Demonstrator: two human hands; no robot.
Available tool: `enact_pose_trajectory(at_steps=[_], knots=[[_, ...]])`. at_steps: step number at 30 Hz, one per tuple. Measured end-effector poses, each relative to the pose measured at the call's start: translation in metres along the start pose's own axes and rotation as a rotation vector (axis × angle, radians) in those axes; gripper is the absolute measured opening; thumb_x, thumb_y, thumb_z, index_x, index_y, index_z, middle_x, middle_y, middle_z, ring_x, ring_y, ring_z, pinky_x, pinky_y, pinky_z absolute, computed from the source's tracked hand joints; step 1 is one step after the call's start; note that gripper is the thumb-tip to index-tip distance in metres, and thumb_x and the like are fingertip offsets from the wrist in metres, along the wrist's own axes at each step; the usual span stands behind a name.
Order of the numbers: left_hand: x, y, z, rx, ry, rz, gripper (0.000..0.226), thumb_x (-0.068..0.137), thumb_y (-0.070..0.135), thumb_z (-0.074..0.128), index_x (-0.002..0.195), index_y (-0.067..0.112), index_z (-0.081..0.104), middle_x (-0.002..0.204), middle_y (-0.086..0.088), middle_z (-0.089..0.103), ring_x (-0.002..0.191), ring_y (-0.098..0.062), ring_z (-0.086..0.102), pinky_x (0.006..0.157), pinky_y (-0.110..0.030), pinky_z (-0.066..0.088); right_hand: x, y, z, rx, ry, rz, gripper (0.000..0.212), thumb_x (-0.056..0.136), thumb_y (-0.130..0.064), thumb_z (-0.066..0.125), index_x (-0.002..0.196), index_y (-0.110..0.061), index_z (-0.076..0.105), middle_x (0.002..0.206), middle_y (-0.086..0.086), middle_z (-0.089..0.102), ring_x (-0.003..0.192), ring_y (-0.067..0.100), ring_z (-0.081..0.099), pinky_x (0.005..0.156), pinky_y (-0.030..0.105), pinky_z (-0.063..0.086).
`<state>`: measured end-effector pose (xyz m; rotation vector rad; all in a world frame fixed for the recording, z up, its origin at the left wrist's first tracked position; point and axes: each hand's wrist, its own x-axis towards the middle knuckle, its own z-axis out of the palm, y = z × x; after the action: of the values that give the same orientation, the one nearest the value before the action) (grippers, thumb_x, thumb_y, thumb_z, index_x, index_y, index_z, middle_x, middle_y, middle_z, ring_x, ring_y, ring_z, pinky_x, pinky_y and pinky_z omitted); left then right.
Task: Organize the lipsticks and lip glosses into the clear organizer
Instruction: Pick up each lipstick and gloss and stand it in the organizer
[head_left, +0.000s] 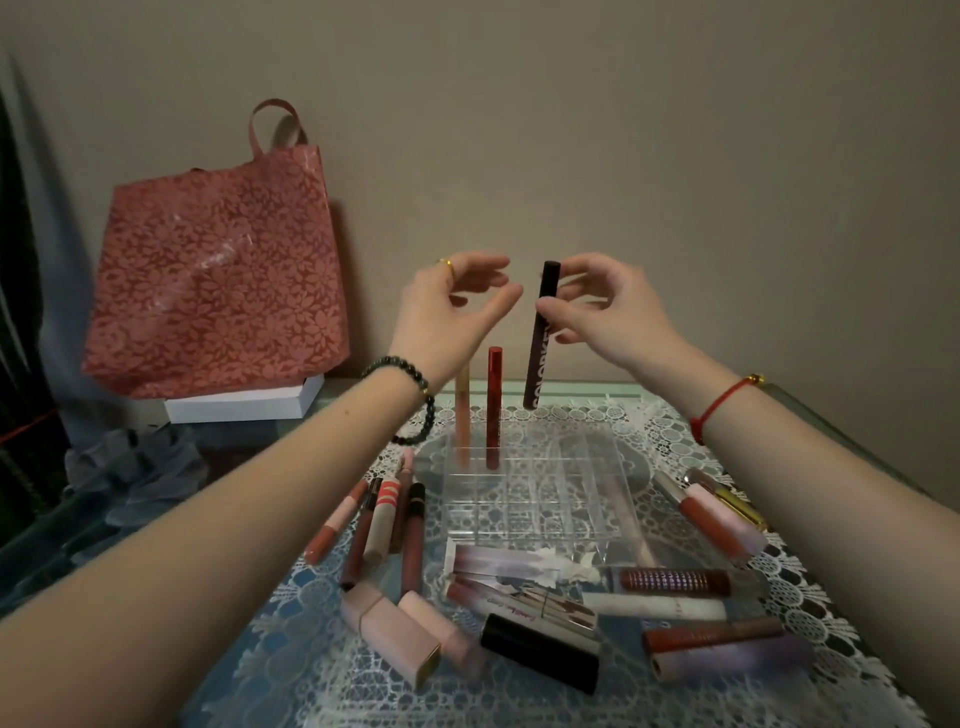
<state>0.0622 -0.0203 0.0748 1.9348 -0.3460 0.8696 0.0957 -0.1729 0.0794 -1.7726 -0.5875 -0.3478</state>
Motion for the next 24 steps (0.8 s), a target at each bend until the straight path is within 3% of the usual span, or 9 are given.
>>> enact_pose_trajectory(at_steps=[6,9,14,18,21,24], knots=[[0.027,-0.011,0.004,0.083,-0.208,-0.043,0.029,0.080,0.029,0.066,0.107,0.021,0.062,0.095,0.006,0.068,0.094,-0.003,0.058,0.068,0.006,0.031,0.001,0.021,0.013,-0.026,-0.032,0.054,0.024,0.076,-0.006,0.070,0.090,-0.022,0.059,0.072,-0.004,0.058,0.052,0.003,0.059,0.068,0.038,0.055],[0.030,-0.015,0.007,0.118,-0.328,-0.090,0.025,0.078,0.033,0.067,0.101,0.022,0.063,0.086,0.012,0.066,0.090,-0.001,0.060,0.071,-0.001,0.039,0.000,0.031,0.018,-0.033,-0.051,0.072,0.025,0.076,-0.006,0.070,0.089,-0.024,0.060,0.069,-0.006,0.056,0.047,-0.002,0.057,0.067,0.034,0.053],[0.030,-0.020,0.010,0.163,-0.407,-0.086,0.011,0.077,0.030,0.069,0.085,0.023,0.067,0.079,0.010,0.067,0.079,0.002,0.061,0.068,0.000,0.041,-0.002,0.042,0.019,-0.067,-0.059,0.046,0.030,0.073,-0.006,0.072,0.078,-0.033,0.060,0.067,-0.007,0.056,0.046,-0.007,0.054,0.051,0.007,0.043],[0.030,-0.024,0.009,0.246,-0.419,-0.058,0.009,0.078,0.024,0.068,0.086,0.020,0.070,0.081,0.007,0.066,0.079,-0.001,0.060,0.066,0.003,0.038,-0.003,0.050,0.022,-0.089,-0.060,0.078,0.024,0.073,-0.010,0.074,0.086,-0.028,0.064,0.071,-0.008,0.057,0.057,0.002,0.054,0.060,0.014,0.045],[0.029,-0.025,0.009,0.255,-0.421,-0.045,0.012,0.077,0.025,0.069,0.088,0.019,0.070,0.079,0.009,0.065,0.075,0.004,0.057,0.066,0.005,0.037,-0.006,0.052,0.024,-0.063,-0.067,0.071,0.027,0.073,-0.008,0.074,0.083,-0.031,0.063,0.069,-0.007,0.057,0.051,-0.005,0.053,0.053,0.007,0.042],[0.028,-0.027,0.008,0.274,-0.444,-0.045,0.014,0.078,0.025,0.069,0.091,0.018,0.068,0.079,0.007,0.065,0.073,0.006,0.056,0.065,0.006,0.036,-0.009,0.054,0.025,-0.058,-0.074,0.057,0.030,0.073,-0.009,0.074,0.078,-0.035,0.060,0.069,-0.007,0.058,0.051,-0.009,0.053,0.055,0.005,0.044]])
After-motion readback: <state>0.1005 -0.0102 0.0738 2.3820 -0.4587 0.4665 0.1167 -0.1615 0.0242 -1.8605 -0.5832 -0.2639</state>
